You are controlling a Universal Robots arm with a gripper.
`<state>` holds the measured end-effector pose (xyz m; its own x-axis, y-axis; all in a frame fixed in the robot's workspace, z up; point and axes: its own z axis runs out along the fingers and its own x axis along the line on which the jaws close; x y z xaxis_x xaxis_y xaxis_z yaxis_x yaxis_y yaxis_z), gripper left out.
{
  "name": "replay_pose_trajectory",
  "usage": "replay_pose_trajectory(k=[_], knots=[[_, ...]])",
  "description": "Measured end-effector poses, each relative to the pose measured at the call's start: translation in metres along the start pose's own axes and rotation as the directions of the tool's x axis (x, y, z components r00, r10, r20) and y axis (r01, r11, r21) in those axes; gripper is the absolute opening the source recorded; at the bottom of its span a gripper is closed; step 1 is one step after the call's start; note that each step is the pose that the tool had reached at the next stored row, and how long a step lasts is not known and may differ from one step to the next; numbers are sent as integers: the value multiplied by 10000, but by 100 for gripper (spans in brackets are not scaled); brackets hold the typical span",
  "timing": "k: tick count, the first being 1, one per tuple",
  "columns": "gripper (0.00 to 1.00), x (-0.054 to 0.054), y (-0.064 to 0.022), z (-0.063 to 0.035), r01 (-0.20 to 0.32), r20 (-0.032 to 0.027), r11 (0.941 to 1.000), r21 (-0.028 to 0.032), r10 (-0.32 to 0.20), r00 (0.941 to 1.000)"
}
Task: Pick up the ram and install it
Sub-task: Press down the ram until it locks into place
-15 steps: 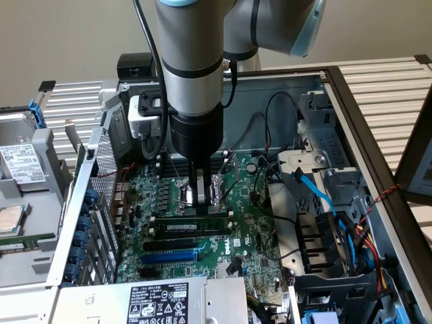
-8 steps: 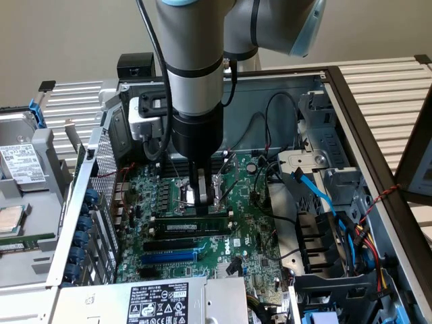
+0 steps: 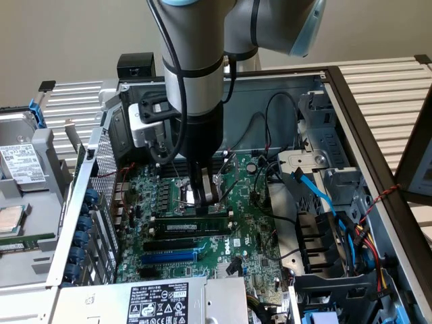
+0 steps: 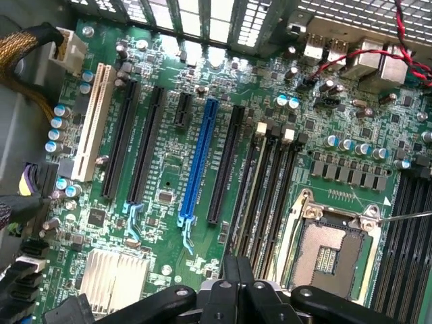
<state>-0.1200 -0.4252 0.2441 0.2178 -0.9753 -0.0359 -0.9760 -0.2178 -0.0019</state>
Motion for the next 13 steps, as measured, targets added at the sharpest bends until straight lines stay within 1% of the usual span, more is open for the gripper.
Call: replay_pose_trajectory(k=[3, 5, 7, 8, 10, 12, 13], knots=[[11, 0, 0, 2, 535, 2, 9986, -18, -535, 9986], [11, 0, 0, 3, 897, 4, 9960, -31, -897, 9960], [11, 1, -3, 7, 1260, 6, 9920, -43, -1260, 9920], [11, 4, -15, 10, 1342, 8, 9909, -46, -1342, 9910], [11, 21, -96, 25, 1361, 10, 9907, -46, -1361, 9907], [11, 28, -119, 49, 1287, 40, 9917, -33, -1287, 9917], [11, 28, -119, 60, 1142, 49, 9935, -23, -1142, 9934]])
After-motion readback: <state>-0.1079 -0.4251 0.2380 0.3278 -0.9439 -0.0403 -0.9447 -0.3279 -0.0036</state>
